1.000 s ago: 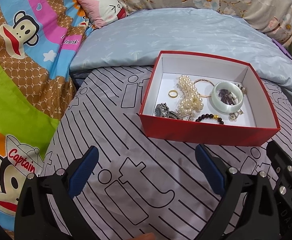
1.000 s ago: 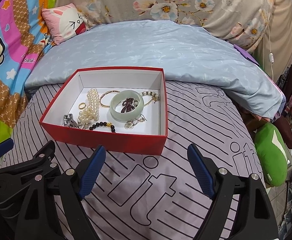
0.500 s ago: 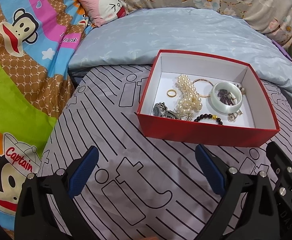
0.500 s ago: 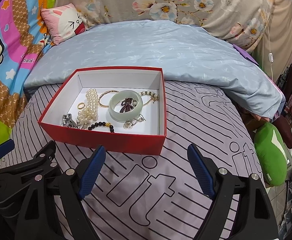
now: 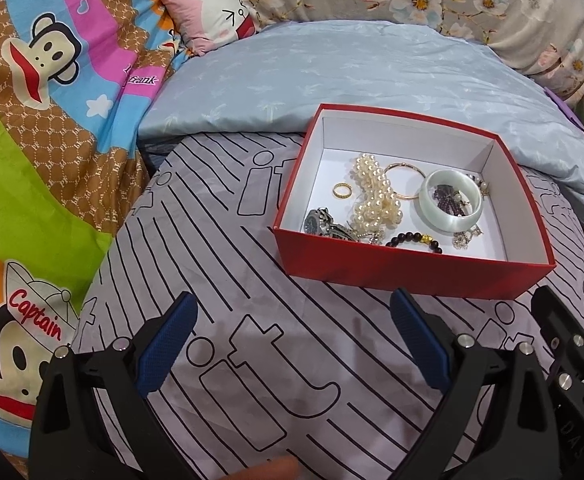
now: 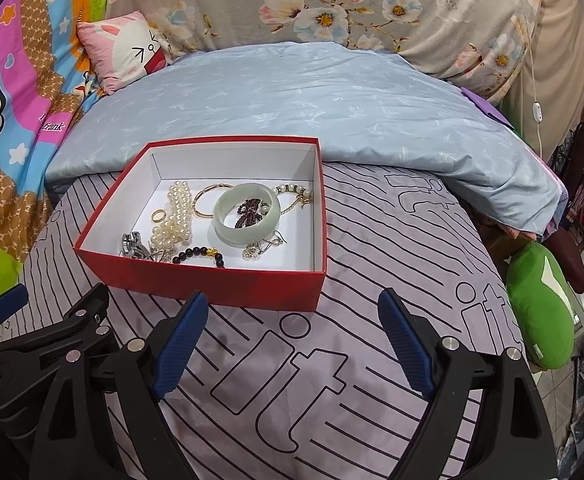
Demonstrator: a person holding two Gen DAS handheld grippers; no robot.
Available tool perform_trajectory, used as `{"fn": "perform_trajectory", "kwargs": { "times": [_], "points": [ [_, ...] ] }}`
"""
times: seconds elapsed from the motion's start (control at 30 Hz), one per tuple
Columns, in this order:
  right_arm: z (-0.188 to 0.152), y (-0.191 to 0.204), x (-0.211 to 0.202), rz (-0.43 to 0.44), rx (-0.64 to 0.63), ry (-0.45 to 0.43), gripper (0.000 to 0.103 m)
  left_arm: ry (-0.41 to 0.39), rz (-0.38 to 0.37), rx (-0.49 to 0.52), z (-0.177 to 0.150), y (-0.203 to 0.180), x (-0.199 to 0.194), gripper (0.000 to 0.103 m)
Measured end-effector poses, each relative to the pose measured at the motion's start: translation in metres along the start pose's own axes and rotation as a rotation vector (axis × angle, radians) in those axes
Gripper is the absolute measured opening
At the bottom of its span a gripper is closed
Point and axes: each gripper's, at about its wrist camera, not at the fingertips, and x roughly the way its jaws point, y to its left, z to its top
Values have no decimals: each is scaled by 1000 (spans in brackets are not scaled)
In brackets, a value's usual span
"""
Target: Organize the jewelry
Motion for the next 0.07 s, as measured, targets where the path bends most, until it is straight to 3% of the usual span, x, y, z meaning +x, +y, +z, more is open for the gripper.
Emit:
{"fn": "perform_trajectory", "kwargs": {
  "times": [0.07],
  "points": [
    [0,-1,0,-1,2,0,86,-5,-7,1,0,0,0,95]
  ]
}}
